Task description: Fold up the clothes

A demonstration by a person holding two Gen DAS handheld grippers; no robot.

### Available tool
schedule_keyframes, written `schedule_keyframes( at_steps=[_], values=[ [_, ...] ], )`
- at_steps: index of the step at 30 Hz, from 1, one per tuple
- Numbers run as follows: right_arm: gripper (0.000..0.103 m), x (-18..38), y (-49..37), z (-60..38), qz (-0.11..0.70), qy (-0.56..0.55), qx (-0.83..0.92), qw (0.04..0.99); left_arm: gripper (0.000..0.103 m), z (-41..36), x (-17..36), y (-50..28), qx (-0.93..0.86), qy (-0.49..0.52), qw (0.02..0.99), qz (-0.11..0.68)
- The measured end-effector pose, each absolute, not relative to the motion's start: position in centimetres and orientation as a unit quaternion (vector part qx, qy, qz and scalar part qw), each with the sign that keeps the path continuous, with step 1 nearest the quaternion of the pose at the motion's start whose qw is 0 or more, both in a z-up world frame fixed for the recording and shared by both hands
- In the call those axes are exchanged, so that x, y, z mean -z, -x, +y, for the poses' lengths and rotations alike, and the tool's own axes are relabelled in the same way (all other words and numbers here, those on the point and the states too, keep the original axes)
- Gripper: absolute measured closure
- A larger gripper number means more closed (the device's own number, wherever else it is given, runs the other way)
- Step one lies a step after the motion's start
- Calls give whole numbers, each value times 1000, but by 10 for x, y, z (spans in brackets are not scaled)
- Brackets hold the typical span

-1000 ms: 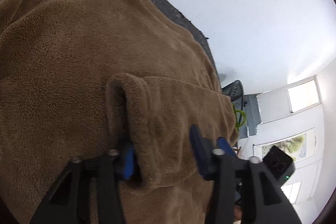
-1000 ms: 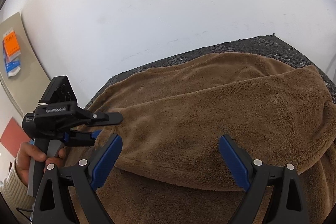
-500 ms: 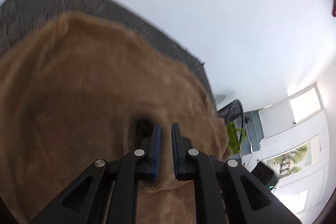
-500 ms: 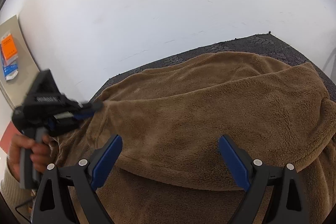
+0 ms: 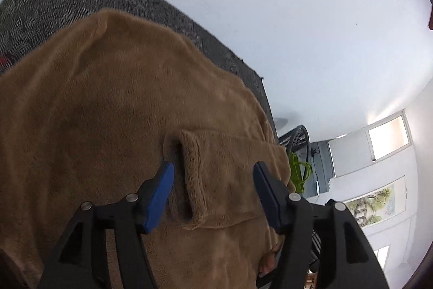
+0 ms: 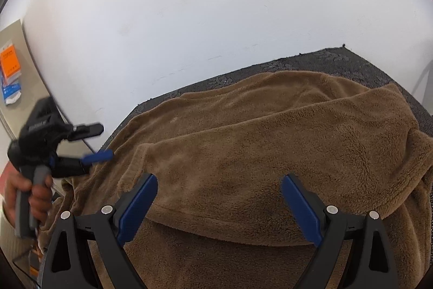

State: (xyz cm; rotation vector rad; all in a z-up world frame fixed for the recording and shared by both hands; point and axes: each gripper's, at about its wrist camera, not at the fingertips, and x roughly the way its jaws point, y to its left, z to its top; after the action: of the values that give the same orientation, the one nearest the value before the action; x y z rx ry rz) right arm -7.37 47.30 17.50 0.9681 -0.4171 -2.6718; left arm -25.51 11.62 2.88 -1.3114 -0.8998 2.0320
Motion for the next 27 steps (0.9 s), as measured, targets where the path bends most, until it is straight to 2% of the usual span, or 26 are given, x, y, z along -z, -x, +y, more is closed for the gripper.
schedule_keyframes(
  at_steps=[6,9,13,15,20,27],
  values=[
    [8,-172,74,477,-153,-338,919,131,39,139,-7,261,-735,512,291,-335],
    [8,-172,74,477,-150,-339,919,133,57,149,-3,266,-737,519,288,-323],
    [8,-171,72,477,-151,-339,919,134,86,157,6,270,-734,529,284,-317],
    [8,-171,73,477,-153,-340,918,134,94,160,10,271,-735,534,281,-311],
    [8,-171,74,479,-156,-342,917,133,96,155,16,268,-741,533,264,-311],
    [8,-174,70,480,-154,-331,922,128,97,137,-31,259,-776,476,267,-314]
  ],
)
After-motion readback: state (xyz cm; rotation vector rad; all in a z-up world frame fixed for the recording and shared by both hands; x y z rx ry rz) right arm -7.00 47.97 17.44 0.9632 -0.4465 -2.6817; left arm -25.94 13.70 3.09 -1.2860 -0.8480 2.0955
